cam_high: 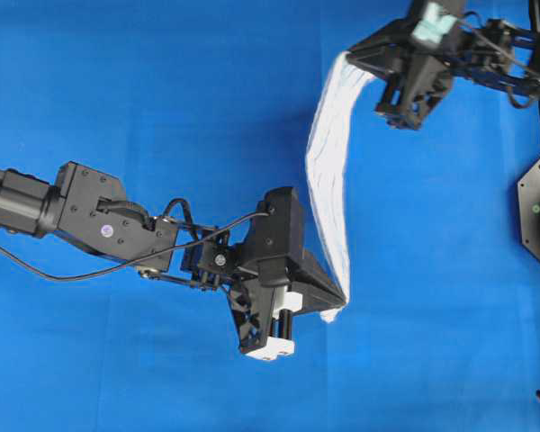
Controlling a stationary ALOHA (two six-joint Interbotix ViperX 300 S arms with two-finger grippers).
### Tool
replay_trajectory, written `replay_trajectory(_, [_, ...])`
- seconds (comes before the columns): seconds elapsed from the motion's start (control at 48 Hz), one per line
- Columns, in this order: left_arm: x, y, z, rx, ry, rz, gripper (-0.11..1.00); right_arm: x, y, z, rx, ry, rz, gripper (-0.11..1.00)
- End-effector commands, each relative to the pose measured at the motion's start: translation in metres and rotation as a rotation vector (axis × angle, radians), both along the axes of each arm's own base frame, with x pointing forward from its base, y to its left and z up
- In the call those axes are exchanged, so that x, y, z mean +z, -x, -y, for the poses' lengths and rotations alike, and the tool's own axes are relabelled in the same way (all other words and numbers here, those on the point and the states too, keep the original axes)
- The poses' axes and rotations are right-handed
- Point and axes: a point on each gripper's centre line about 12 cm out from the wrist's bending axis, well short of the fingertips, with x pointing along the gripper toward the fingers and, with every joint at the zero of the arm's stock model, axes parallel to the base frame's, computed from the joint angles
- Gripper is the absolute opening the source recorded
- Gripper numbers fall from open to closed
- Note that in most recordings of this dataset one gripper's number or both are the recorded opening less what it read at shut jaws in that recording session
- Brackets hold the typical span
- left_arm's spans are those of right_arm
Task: Fold the blue towel.
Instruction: 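Lift the strip and rotate it, right gripper up, left gripper down, then lay the strip vertically on the table and open both grippers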
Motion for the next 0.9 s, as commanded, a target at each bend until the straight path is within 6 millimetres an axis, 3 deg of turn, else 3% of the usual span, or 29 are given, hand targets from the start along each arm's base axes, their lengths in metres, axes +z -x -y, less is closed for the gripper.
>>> replay_trajectory(0.0, [0.014,0.002,0.008,-0.012,0.017,0.038,0.01,0.010,-0.012,0.007,0.002,0.022,0.020,0.02])
replay_trajectory(0.396, [0.000,0.018,0.008,-0.009,0.044,0.128,0.01,-0.015,-0.046,0.028,-0.006,-0.008,-0.067,0.02])
replay_trajectory(0.876, [-0.026,0.061,0.003,0.003,0.083,0.048,0.01,-0.027,-0.084,0.045,0.002,-0.001,-0.082,0.02])
